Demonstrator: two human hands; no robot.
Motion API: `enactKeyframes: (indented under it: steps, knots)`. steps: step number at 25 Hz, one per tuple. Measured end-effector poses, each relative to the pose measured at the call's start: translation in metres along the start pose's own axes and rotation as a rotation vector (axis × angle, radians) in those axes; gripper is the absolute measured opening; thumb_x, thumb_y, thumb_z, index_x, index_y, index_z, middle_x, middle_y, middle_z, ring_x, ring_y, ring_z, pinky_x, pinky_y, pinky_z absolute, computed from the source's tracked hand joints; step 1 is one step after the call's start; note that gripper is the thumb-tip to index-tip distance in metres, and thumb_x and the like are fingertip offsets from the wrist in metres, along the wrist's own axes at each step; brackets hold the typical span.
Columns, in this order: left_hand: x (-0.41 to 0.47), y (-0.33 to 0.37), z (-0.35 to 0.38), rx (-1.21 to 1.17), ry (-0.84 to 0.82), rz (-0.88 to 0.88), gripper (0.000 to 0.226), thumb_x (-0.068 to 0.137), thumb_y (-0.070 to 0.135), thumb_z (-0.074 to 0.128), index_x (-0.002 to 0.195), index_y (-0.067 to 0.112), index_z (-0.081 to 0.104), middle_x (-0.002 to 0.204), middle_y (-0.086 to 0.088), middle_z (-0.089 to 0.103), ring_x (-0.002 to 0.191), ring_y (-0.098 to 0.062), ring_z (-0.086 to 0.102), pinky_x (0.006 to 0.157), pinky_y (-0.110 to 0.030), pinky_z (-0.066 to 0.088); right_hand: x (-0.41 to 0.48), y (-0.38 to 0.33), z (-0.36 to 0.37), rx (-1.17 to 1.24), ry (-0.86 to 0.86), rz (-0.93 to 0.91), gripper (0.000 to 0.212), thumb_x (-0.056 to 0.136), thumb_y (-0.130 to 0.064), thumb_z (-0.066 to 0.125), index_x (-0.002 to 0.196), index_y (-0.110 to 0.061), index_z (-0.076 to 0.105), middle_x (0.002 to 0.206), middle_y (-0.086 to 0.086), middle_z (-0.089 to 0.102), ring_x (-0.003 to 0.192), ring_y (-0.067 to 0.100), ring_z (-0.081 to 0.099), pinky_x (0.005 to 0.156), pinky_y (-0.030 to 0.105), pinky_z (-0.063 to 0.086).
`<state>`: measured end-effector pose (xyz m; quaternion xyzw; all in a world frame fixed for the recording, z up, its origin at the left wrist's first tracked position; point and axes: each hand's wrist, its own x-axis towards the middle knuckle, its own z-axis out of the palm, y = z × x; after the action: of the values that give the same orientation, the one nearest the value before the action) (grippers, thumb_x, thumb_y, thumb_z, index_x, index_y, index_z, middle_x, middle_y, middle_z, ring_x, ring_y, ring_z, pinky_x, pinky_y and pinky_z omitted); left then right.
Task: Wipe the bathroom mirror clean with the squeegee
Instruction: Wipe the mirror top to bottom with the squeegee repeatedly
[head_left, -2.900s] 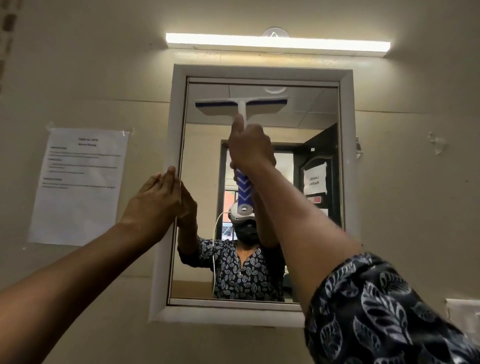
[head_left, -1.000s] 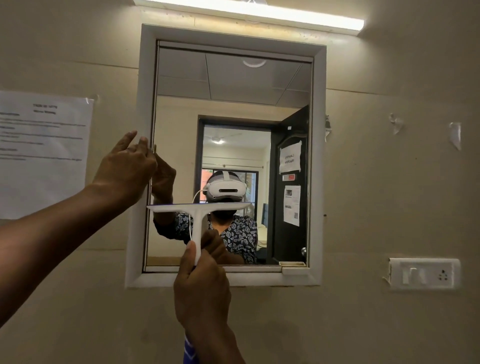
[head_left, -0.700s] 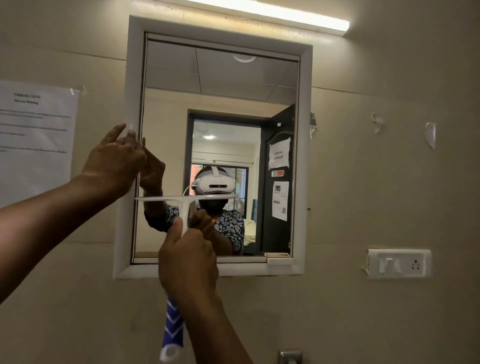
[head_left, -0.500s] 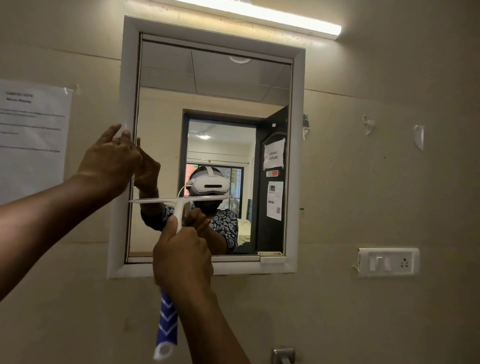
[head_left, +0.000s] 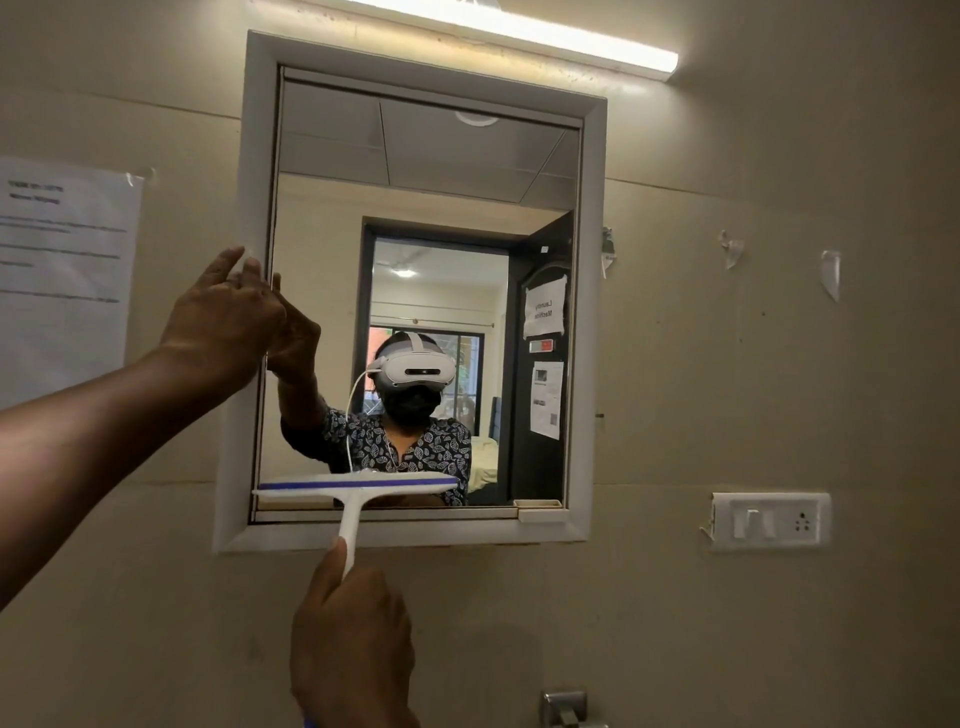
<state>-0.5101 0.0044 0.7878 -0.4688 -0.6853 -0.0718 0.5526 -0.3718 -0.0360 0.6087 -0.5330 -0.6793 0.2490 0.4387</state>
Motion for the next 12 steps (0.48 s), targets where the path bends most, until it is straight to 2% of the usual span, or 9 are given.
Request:
enactKeyframes:
  steps: [2, 4, 6, 8, 10, 12]
  knots:
    - [0.0, -0.002, 0.001, -0.012, 0.012, -0.001, 0.054, 0.09, 0.014, 0.055, 0.138, -0.002, 0.036, 0.149, -0.023, 0.03, 0.138, -0.026, 0.034, 0.118, -0.036, 0.001, -0.002, 0.003, 0.001, -0.01, -0.006, 0.006, 0.041, 0.095, -0.054, 0.02, 0.063, -0.03, 0.03, 0.068, -0.013, 0.037, 0.059, 0.0, 0.036, 0.049, 0.017, 0.026]
    - [0.0, -0.003, 0.001, -0.026, 0.019, 0.003, 0.053, 0.089, 0.012, 0.055, 0.137, -0.003, 0.038, 0.148, -0.024, 0.03, 0.138, -0.027, 0.035, 0.118, -0.036, 0.001, -0.003, 0.001, -0.005, 0.011, -0.024, -0.005, 0.042, 0.095, -0.054, 0.022, 0.065, -0.029, 0.036, 0.069, -0.012, 0.042, 0.058, 0.0, 0.039, 0.048, 0.016, 0.027]
    - [0.001, -0.004, 0.002, -0.024, 0.032, 0.005, 0.052, 0.09, 0.011, 0.054, 0.137, -0.003, 0.038, 0.148, -0.023, 0.03, 0.138, -0.026, 0.035, 0.118, -0.036, 0.001, 0.001, -0.01, -0.024, 0.066, -0.001, -0.081, 0.042, 0.095, -0.054, 0.024, 0.071, -0.029, 0.046, 0.074, -0.007, 0.054, 0.062, 0.002, 0.049, 0.051, 0.019, 0.039]
    - [0.002, -0.004, 0.004, -0.033, 0.05, 0.004, 0.052, 0.089, 0.01, 0.054, 0.137, -0.003, 0.038, 0.148, -0.024, 0.031, 0.138, -0.026, 0.035, 0.118, -0.036, 0.0, 0.014, -0.036, -0.058, 0.136, 0.078, -0.257, 0.04, 0.096, -0.053, 0.024, 0.073, -0.029, 0.048, 0.078, 0.001, 0.06, 0.067, 0.014, 0.059, 0.06, 0.03, 0.051]
    - [0.002, -0.003, 0.005, -0.037, 0.055, 0.004, 0.055, 0.089, 0.011, 0.056, 0.138, -0.003, 0.036, 0.149, -0.023, 0.03, 0.139, -0.026, 0.033, 0.118, -0.036, 0.0, 0.038, -0.072, -0.101, 0.208, 0.128, -0.442, 0.046, 0.098, -0.049, 0.025, 0.07, -0.023, 0.049, 0.065, 0.003, 0.057, 0.056, 0.017, 0.06, 0.051, 0.028, 0.05]
    - [0.002, -0.002, 0.004, -0.027, 0.054, 0.007, 0.055, 0.09, 0.01, 0.053, 0.14, -0.002, 0.034, 0.15, -0.022, 0.029, 0.14, -0.025, 0.031, 0.119, -0.036, 0.0, 0.063, -0.111, -0.143, 0.296, 0.2, -0.544, 0.048, 0.099, -0.043, 0.029, 0.069, -0.012, 0.05, 0.053, 0.002, 0.052, 0.037, 0.008, 0.053, 0.036, 0.019, 0.04]
